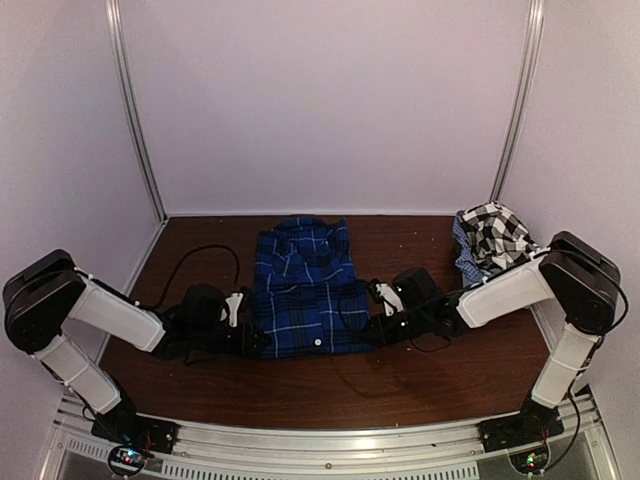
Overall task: Fold and stack the long sleeve shirts
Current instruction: Move the 2/3-rectangle-folded shirt to the center of the board, then pick up the 2/3-rectangle-folded shirt from the center of the board.
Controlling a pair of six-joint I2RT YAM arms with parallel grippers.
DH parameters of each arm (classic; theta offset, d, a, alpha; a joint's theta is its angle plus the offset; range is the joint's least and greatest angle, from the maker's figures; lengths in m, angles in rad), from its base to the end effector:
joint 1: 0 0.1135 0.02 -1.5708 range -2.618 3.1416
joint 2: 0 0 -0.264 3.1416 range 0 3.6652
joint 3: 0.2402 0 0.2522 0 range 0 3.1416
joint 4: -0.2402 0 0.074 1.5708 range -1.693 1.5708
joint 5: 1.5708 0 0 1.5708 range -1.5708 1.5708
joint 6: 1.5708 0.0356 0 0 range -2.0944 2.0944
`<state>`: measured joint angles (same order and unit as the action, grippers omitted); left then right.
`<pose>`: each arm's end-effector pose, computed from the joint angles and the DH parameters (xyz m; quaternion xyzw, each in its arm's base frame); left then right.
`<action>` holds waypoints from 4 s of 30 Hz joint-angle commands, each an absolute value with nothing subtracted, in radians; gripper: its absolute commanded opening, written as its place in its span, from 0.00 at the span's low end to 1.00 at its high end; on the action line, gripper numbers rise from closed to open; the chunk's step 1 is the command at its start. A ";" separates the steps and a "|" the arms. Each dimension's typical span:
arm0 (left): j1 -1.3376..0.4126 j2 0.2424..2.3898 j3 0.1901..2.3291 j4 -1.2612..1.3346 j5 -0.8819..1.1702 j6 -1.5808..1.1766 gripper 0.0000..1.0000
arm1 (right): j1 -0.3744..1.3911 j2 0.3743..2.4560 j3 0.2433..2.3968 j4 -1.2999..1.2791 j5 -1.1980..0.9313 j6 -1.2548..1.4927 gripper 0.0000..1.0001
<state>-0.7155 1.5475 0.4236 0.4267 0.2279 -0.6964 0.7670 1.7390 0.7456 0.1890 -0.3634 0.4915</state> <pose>0.1888 -0.1748 0.1127 0.0567 0.8997 -0.3511 0.2530 0.2235 0.2330 0.1240 -0.1922 0.8943 0.3519 0.1987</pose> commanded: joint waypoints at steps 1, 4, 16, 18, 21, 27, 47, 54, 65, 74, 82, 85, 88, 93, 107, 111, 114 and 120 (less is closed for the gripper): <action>-0.755 1.566 0.412 0.425 0.199 -0.692 0.35 | 0.789 1.688 0.690 0.214 -0.336 0.542 0.12; -0.788 1.565 0.420 0.394 0.182 -0.681 0.34 | 0.799 1.632 0.641 0.197 -0.299 0.571 0.01; -0.974 1.523 0.459 0.227 0.092 -0.657 0.37 | 1.025 1.251 0.353 0.096 -0.097 0.841 0.05; -0.991 1.487 0.449 0.221 0.073 -0.657 0.46 | 1.055 1.194 0.350 0.020 -0.042 0.857 0.21; -1.018 1.409 0.438 0.210 0.020 -0.634 0.63 | 1.075 1.092 0.380 -0.121 0.054 0.843 0.47; -1.066 1.247 0.421 0.228 -0.094 -0.527 0.78 | 1.113 1.015 0.468 -0.239 0.093 0.745 0.58; -1.055 1.095 0.469 0.142 -0.121 -0.478 0.91 | 1.343 1.483 0.786 -0.455 0.186 0.413 0.78; -1.053 1.109 0.484 0.143 -0.080 -0.452 0.97 | 1.334 1.597 0.825 -0.478 0.191 0.349 0.70; -1.053 1.129 0.435 0.239 0.045 -0.371 0.98 | 1.321 1.636 0.827 -0.498 0.161 0.350 0.12; -1.076 1.128 0.334 0.448 0.195 -0.198 0.95 | 1.333 1.428 0.731 -0.448 -0.073 0.370 0.00; -1.186 1.136 0.270 0.519 0.151 0.016 0.96 | 1.330 1.271 0.693 -0.437 -0.252 0.424 0.00; -1.199 1.143 0.262 0.531 0.148 0.092 0.97 | 1.321 1.233 0.688 -0.428 -0.296 0.437 0.00; -1.213 1.148 0.248 0.568 0.164 0.161 0.98 | 1.302 1.191 0.685 -0.422 -0.329 0.445 0.00; -1.225 1.200 0.265 0.559 0.137 0.261 0.97 | 1.265 1.125 0.672 -0.406 -0.385 0.452 0.00; -1.229 1.403 0.368 0.625 -0.007 0.344 0.61 | 1.227 1.097 0.655 -0.417 -0.419 0.438 0.00; -1.229 1.393 0.382 0.568 -0.009 0.334 0.29 | 1.214 1.072 0.658 -0.424 -0.403 0.444 0.00; -1.228 1.369 0.397 0.509 0.040 0.305 0.11 | 1.205 1.070 0.661 -0.441 -0.387 0.443 0.01; -1.229 1.333 0.471 0.370 0.111 0.151 0.00 | 1.198 1.072 0.679 -0.469 -0.336 0.436 0.22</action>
